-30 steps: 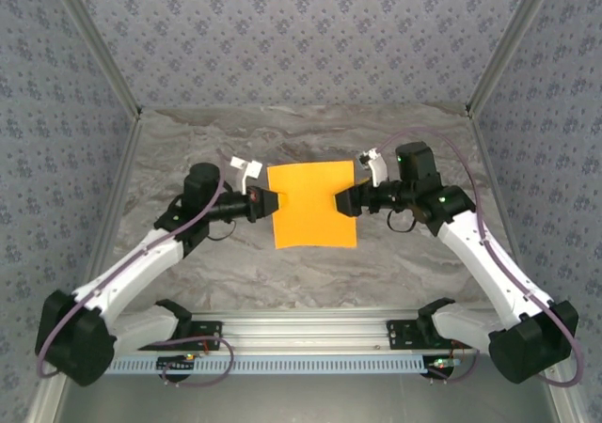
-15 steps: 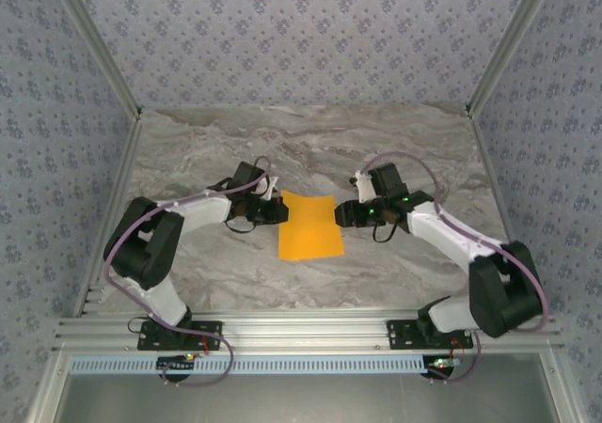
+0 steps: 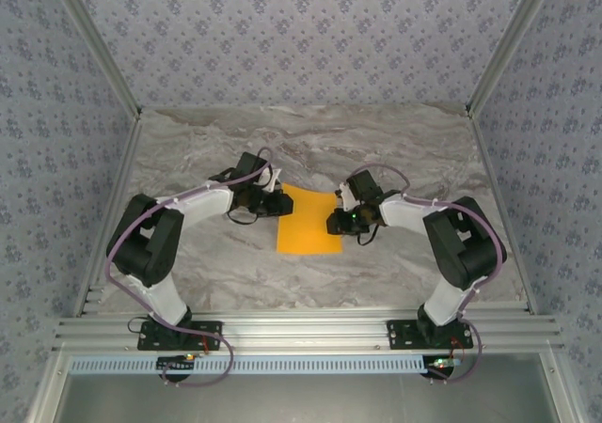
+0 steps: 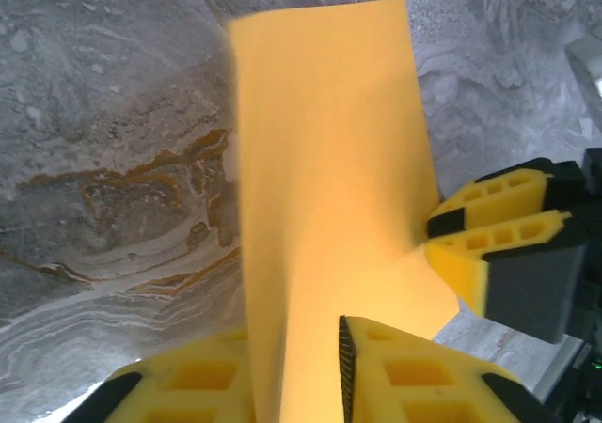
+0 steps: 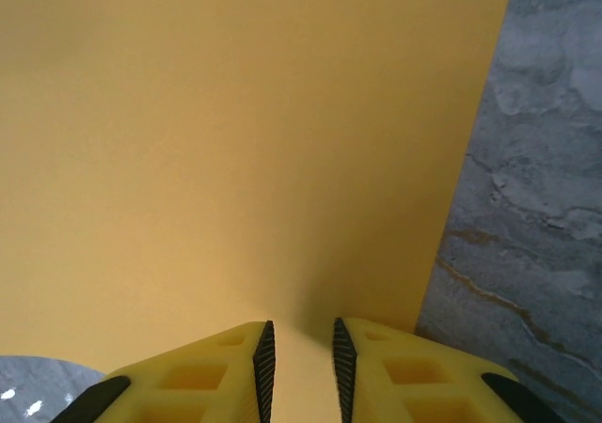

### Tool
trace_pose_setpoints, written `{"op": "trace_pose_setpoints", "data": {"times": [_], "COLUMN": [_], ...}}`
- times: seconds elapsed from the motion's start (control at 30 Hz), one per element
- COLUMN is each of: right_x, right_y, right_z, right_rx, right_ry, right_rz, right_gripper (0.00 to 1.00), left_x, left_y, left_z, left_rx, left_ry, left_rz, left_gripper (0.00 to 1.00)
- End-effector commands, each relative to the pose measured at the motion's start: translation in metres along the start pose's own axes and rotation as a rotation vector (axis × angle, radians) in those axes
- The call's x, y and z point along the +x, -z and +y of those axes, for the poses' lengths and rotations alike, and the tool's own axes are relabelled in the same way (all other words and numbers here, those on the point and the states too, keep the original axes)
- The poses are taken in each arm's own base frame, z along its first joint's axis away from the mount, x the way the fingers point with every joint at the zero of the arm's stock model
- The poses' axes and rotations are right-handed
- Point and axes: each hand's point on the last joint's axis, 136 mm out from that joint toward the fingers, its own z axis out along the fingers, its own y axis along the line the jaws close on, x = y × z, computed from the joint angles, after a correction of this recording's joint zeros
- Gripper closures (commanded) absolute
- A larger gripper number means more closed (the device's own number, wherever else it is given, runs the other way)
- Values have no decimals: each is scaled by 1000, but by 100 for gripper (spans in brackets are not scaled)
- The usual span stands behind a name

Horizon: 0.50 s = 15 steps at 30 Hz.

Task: Fold a paper plane with a square sheet of paper (fold left side to right side)
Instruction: First fold in half a square sheet of paper at the center of the table.

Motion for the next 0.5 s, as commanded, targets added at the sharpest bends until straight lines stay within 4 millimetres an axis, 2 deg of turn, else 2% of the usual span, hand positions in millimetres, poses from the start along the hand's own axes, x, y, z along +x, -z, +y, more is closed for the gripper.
{"op": "trace_pose_setpoints", "data": {"times": [0.0, 0.07, 0.13, 0.27, 0.37, 0.47], "right_x": [13, 17, 21, 20, 14, 2], "right_y": [-8, -10, -10, -10, -6, 6], "right_z": [-15, -18, -18, -13, -6, 2], "right_rx": [68, 74, 70, 28, -23, -91], "right_ry": [-42, -45, -42, -37, -40, -56], "right_rz": [53, 61, 66, 53, 29, -28], "right_gripper": [72, 72, 72, 72, 72, 71], "left_x": [-8, -12, -17, -22, -22, -23], "left_y": [2, 0, -2, -13, -26, -34], "left_z": [-20, -35, -48, -60, -59, -57], "left_rx": [104, 178, 231, 265, 263, 267], "left_ry": [70, 97, 107, 117, 136, 152], "left_rz": [3, -10, -27, -24, -6, -3], "left_gripper": [64, 53, 47, 43, 42, 42]}}
